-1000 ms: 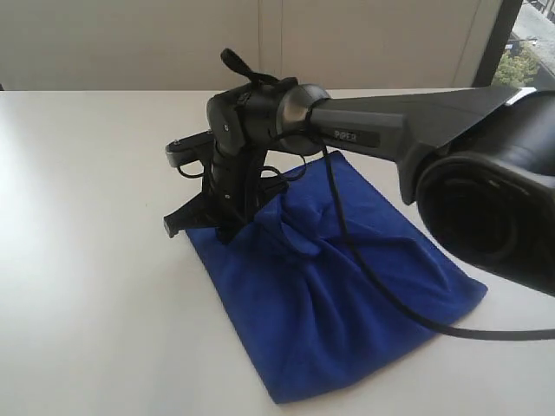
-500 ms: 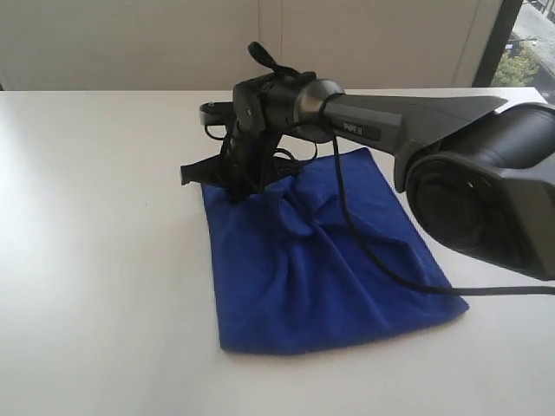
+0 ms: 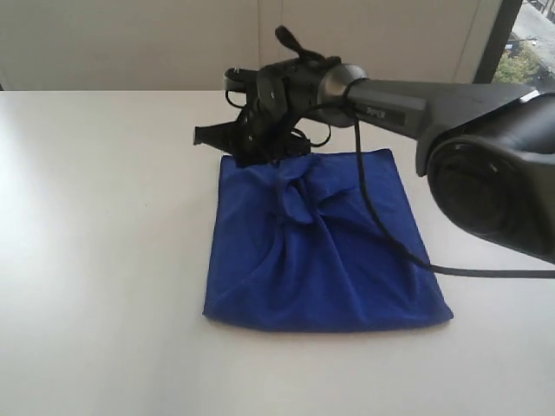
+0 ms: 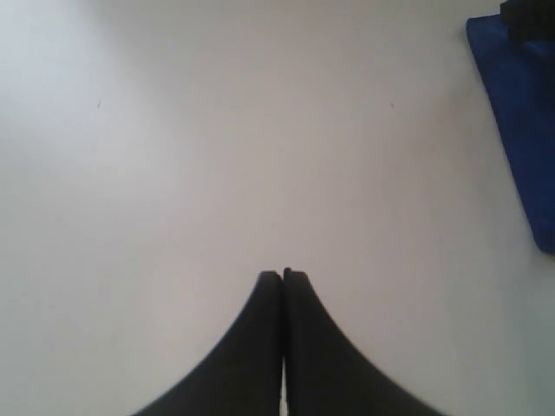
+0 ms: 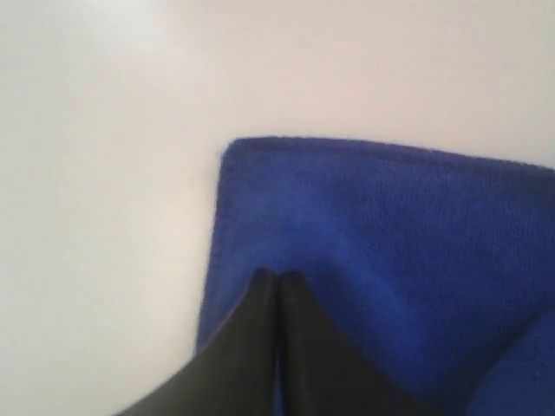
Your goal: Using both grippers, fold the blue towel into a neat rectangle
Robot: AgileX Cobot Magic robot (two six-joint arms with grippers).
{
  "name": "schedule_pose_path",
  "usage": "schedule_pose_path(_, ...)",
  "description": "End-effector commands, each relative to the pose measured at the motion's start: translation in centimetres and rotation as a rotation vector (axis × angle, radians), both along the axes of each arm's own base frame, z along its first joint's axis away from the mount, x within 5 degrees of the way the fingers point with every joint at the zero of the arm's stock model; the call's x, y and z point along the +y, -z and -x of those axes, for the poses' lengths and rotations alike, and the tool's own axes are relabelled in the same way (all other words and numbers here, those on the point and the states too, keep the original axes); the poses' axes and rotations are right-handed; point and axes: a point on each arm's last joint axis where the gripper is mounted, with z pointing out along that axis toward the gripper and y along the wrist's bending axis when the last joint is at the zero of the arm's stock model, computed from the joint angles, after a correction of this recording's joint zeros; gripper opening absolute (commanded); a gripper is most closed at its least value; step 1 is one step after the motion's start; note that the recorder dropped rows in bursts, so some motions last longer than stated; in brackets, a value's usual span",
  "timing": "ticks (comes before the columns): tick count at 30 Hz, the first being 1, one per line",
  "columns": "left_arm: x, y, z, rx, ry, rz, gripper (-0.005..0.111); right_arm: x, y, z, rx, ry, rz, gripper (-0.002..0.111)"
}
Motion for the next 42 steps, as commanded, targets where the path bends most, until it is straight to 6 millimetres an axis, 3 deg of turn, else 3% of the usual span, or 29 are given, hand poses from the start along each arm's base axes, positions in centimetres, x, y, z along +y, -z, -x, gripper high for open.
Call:
schedule_pose_path(1,0.0,0.1,0.1,0.005,-0.003,0.001,0.0,-1.2,-7.2,1.3,-0.044,-0.023,-0.008,0.0)
schedule_pose_path(5,0.0,0.1,0.1,0.005,-0.003,0.001,0.0,-3.8,-10.6,3.2,-0.013,-0.053,0.176,0.0)
schedule_pose_path(9,0.0,0.1,0.1,0.005,-0.003,0.001,0.0,-7.5,-11.6,4.8,-0.009,-0.024,0.313,0.0)
schedule_pose_path(16,0.0,0.1,0.1,0.005,-0.003,0.001,0.0,-15.5,-9.5,7.8,0.03,0.049,0.296,0.0)
schedule_pose_path(20,0.0,0.1,0.1,0.005,-0.003,0.001,0.0,-18.7,-7.7,9.0,0.081,0.079,0.201,0.0)
schedule_pose_path(27,0.1,0.1,0.1,-0.002,0.001,-0.009,0.0,-20.5,-6.0,8.3,0.072,0.106,-0.18,0.0)
schedule_pose_path(30,0.1,-0.6,-0.5,-0.106,0.021,-0.04,0.0,-20.8,-5.3,7.6,0.072,0.115,-0.26,0.0)
schedule_pose_path(38,0.1,-2.3,-1.5,-0.32,0.016,-0.037,0.0,-21.1,-1.3,6.6,0.147,0.155,-0.24,0.0)
schedule_pose_path(42,0.0,-2.9,-1.7,-0.382,0.015,-0.034,0.0,-21.2,-0.4,6.1,0.141,0.183,-0.232,0.0)
